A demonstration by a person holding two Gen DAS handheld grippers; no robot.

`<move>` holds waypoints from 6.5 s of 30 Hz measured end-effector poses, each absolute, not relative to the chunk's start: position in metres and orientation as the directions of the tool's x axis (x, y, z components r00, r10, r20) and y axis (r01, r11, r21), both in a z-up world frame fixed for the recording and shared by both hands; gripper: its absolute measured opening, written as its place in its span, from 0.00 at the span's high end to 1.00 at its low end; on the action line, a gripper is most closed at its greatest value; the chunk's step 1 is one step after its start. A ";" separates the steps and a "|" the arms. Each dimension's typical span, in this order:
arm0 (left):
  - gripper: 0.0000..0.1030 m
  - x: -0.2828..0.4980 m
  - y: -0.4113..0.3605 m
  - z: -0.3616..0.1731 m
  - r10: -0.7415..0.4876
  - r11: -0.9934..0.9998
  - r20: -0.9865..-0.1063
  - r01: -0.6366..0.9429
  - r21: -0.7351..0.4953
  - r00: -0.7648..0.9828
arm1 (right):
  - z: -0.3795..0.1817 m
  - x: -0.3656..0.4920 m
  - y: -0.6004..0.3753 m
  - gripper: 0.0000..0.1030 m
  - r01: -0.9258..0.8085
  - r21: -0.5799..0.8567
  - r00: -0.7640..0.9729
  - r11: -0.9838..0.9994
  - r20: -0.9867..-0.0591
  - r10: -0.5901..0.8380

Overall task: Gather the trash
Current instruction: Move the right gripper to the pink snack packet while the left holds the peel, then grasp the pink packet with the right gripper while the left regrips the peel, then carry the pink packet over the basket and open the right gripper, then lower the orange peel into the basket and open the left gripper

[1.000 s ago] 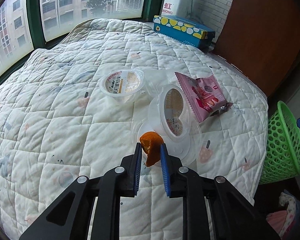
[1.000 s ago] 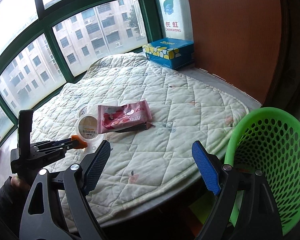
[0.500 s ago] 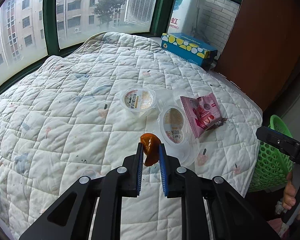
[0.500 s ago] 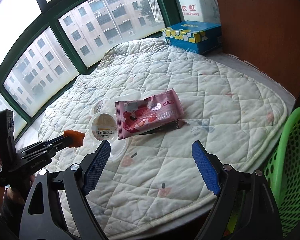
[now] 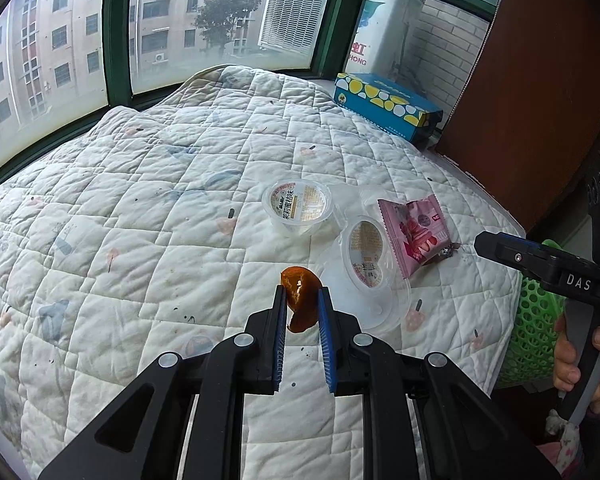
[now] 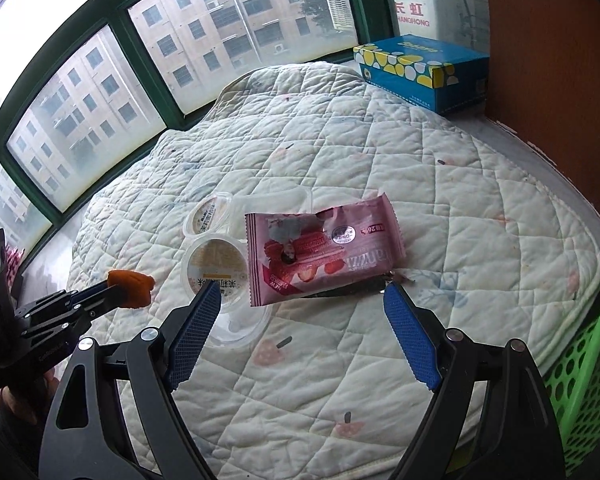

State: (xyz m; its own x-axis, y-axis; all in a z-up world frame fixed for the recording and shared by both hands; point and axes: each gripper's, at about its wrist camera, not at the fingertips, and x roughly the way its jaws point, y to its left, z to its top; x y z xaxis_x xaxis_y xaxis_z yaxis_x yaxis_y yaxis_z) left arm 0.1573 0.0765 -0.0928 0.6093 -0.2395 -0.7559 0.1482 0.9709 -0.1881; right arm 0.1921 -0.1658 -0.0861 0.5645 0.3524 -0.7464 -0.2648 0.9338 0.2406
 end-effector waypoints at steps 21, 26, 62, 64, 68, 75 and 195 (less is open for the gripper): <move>0.85 0.171 0.086 -0.103 -0.214 0.976 -0.787 0.086 -0.202 0.578 | -0.109 0.218 -0.118 0.11 -0.802 -0.181 0.408 0.568 -0.861 0.302; 0.85 0.171 0.089 -0.102 -0.197 0.978 -0.794 0.060 -0.199 0.575 | -0.127 0.223 -0.103 0.09 -0.875 -0.302 0.411 0.378 -0.876 0.253; 0.85 0.170 0.066 -0.092 -0.211 0.975 -0.791 0.067 -0.211 0.574 | -0.122 0.266 -0.146 0.53 -0.753 0.050 0.307 0.656 -0.855 0.417; 0.85 0.169 0.065 -0.090 -0.211 0.975 -0.790 0.069 -0.210 0.576 | -0.119 0.260 -0.152 0.26 -0.740 0.034 0.339 0.672 -0.843 0.417; 0.85 0.168 0.067 -0.091 -0.211 0.975 -0.790 0.063 -0.215 0.576 | -0.119 0.252 -0.159 0.16 -0.741 0.019 0.349 0.671 -0.843 0.410; 0.85 0.169 0.066 -0.093 -0.215 0.974 -0.792 0.062 -0.219 0.571 | -0.123 0.255 -0.168 0.09 -0.714 -0.004 0.373 0.700 -0.849 0.375; 0.77 0.113 -0.281 -0.028 -0.576 0.694 -0.738 0.687 -0.216 0.350 | -0.030 -0.006 -0.466 0.31 0.317 0.207 0.738 0.926 -0.666 -0.104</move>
State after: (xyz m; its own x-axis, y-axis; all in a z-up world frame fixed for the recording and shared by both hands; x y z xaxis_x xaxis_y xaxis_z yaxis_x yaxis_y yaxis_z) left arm 0.1133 -0.2814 -0.0277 0.3498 -0.5764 -0.7385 0.6872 0.6937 -0.2160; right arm -0.0058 -0.4660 -0.0302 0.7382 -0.1039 -0.6665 0.3170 0.9256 0.2068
